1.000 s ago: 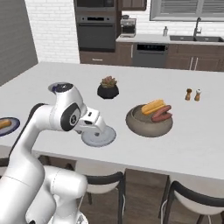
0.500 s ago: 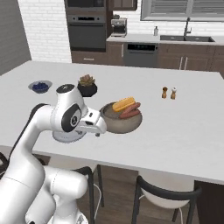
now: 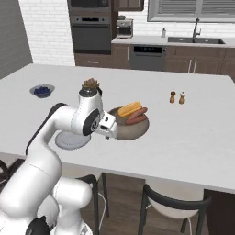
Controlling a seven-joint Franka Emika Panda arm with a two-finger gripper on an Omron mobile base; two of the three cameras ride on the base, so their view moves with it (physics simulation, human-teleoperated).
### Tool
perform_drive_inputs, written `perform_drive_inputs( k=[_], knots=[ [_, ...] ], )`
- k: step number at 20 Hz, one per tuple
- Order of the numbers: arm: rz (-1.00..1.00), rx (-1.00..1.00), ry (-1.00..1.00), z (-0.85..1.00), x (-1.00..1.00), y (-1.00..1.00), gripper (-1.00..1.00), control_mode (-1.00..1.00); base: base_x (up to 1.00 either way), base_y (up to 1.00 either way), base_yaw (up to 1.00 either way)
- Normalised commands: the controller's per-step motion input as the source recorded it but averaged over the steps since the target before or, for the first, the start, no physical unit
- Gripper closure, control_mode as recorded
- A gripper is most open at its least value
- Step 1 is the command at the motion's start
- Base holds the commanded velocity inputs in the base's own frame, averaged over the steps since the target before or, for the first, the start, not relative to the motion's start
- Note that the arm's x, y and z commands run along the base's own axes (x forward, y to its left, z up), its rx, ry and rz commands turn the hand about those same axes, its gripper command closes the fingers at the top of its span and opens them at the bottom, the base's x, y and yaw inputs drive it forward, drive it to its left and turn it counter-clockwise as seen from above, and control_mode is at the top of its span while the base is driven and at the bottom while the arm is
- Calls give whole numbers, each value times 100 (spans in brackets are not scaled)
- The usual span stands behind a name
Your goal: Place one bun and one sausage from the bowl on each plate.
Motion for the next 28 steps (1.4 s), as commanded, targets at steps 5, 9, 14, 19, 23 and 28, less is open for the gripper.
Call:
perform_drive_inputs(
  k=[5, 9, 14, 19, 23, 28],
  knots=[
    [-4, 28, 0, 8, 100, 0, -100, -100, 0, 0, 0],
    [-18, 15, 0, 13, 100, 0, -100, -100, 0, 0, 0],
    [-21, 3, 12, 10, 100, -5, -100, -100, 0, 0, 0],
    [-13, 0, 14, 1, 98, -19, -100, -100, 0, 0, 0],
    [-9, 0, 6, 0, 93, -10, -100, -100, 0, 0, 0],
    [-5, 0, 0, -26, 70, -16, -100, -100, 0, 0, 0]
  ],
)
